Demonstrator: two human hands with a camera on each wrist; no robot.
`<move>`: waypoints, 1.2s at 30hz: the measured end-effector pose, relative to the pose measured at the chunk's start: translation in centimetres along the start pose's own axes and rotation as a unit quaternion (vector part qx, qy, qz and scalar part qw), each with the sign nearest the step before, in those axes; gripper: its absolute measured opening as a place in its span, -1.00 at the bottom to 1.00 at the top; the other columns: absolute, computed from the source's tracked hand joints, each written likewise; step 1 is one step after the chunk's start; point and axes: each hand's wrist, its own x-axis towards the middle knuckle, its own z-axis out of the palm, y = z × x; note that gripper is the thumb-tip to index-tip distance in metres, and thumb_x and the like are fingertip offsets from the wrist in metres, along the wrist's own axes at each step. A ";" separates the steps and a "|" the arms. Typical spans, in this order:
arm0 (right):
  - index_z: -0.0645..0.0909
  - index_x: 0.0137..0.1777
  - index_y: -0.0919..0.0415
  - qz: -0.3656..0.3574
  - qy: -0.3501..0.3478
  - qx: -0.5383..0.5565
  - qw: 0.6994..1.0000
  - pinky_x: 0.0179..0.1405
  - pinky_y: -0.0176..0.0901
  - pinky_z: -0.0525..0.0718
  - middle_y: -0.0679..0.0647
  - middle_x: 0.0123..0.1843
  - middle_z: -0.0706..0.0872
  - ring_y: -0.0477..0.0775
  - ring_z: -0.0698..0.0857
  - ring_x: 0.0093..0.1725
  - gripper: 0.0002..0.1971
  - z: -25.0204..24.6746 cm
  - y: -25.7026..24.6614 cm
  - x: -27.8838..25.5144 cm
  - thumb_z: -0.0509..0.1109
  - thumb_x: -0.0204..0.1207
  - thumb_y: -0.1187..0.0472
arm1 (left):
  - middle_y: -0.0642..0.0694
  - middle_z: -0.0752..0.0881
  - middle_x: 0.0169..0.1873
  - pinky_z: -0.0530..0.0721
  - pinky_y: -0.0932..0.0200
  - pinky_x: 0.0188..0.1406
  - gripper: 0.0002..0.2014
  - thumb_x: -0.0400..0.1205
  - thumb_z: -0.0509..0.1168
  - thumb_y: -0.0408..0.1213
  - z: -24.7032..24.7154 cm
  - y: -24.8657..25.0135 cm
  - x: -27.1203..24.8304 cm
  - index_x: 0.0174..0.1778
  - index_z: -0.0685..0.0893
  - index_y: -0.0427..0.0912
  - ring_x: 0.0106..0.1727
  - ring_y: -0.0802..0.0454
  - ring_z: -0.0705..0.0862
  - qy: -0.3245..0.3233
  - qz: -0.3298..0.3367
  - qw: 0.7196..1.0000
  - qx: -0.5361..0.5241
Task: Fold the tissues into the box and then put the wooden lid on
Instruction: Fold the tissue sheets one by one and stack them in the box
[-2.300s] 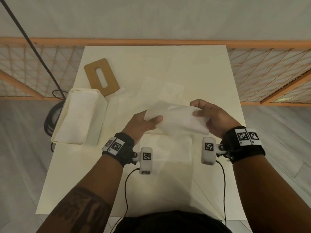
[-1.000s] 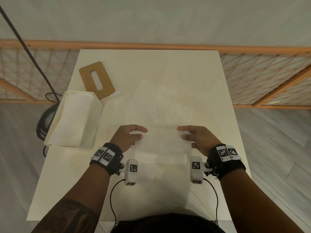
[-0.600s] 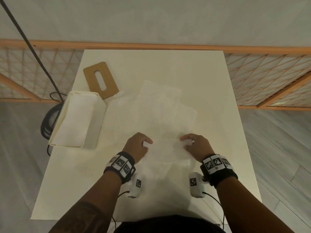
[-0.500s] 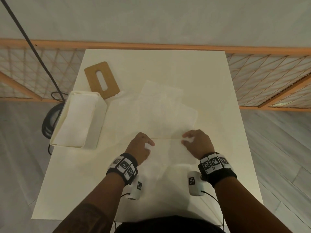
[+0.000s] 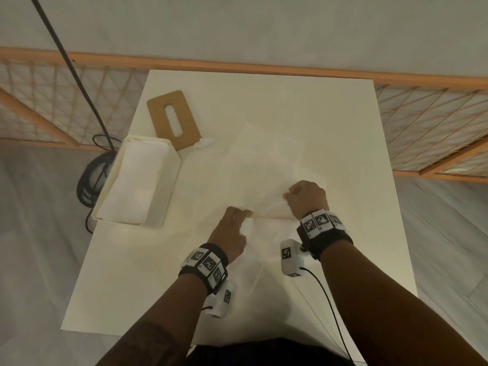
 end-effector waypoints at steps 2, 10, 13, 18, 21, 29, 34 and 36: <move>0.66 0.01 0.00 -0.008 0.022 0.041 0.999 -0.02 -0.20 0.47 -0.08 -0.02 0.69 0.02 0.62 -0.01 -0.92 -0.7 0.1 -0.2 0.48 0.59 0.07 | 0.04 0.35 0.42 0.62 0.16 0.22 -0.37 0.56 0.27 -0.53 0.1 -0.2 0.0 0.54 0.50 0.05 0.14 -0.01 0.57 0.004 -0.001 1.000 0.002; 0.57 -0.03 0.14 0.003 0.066 0.544 0.837 -0.02 0.07 0.65 0.11 -0.06 0.73 0.20 0.71 -0.03 -0.91 -4.6 1.2 -1.3 0.32 0.49 0.25 | 0.03 0.35 0.40 0.59 0.22 0.23 -0.41 0.57 0.28 -0.51 0.0 -0.2 0.2 0.50 0.51 0.05 0.03 0.04 0.52 0.005 0.002 1.000 -0.005; 0.66 0.03 0.19 -0.017 0.001 0.644 0.765 0.04 0.15 0.60 0.20 0.02 0.70 0.23 0.65 0.01 -0.83 -6.1 2.0 -2.0 0.32 0.46 0.26 | 0.00 0.39 0.41 0.59 0.15 0.32 -0.50 0.64 0.34 -0.37 -0.5 0.2 0.4 0.51 0.51 0.03 0.12 0.03 0.60 -0.002 0.001 1.000 0.001; 0.61 0.22 0.24 -0.066 -0.126 0.685 0.715 0.17 0.13 0.58 0.23 0.19 0.71 0.24 0.67 0.15 -0.78 -7.6 3.1 -3.8 0.22 0.65 0.30 | 0.07 0.59 0.36 0.52 0.01 0.49 -0.45 0.62 0.25 0.34 -3.1 4.2 0.5 0.40 0.64 0.07 0.39 0.05 0.59 0.086 -0.006 0.979 -0.183; 0.58 0.27 0.25 -0.073 -0.179 0.671 0.716 0.20 0.13 0.61 0.24 0.20 0.71 0.24 0.69 0.16 -0.75 -8.2 3.1 -4.9 0.22 0.65 0.32 | 0.12 0.62 0.46 0.36 -0.11 0.61 -0.05 0.38 0.15 0.66 -4.1 6.7 0.8 0.56 0.52 0.10 0.53 0.10 0.50 -0.047 -0.025 0.921 -0.387; 0.46 0.61 0.31 -0.012 -0.276 0.592 0.757 0.37 0.28 0.69 0.38 0.51 0.62 0.42 0.64 0.45 -0.45 -7.6 4.9 -5.5 0.42 0.65 0.20 | -0.35 0.78 0.23 0.77 -0.06 0.13 -0.64 0.62 0.43 -0.45 -2.8 6.4 -0.2 0.35 0.66 -0.38 0.24 -0.31 0.76 -0.113 -0.089 0.811 -0.568; 0.56 0.46 0.47 -0.011 -0.317 0.481 0.817 0.15 -0.04 0.80 0.37 0.36 0.74 0.36 0.72 0.38 -0.52 -6.8 6.1 -5.9 0.41 0.53 0.58 | -0.34 0.80 0.19 0.79 -0.05 0.09 -0.60 0.51 0.46 -0.52 -4.1 3.8 -0.5 0.29 0.72 -0.34 0.18 -0.28 0.80 -0.023 -0.064 0.837 -0.543; 0.60 0.38 0.58 0.009 -0.311 0.450 0.837 0.24 -0.06 0.77 0.38 0.32 0.76 0.31 0.75 0.35 -0.57 -5.9 6.6 -5.6 0.43 0.49 0.57 | -0.31 0.82 0.16 0.76 -0.13 0.21 -0.67 0.52 0.48 -0.49 -5.2 2.9 -0.7 0.22 0.76 -0.30 0.19 -0.29 0.79 -0.008 -0.059 0.859 -0.509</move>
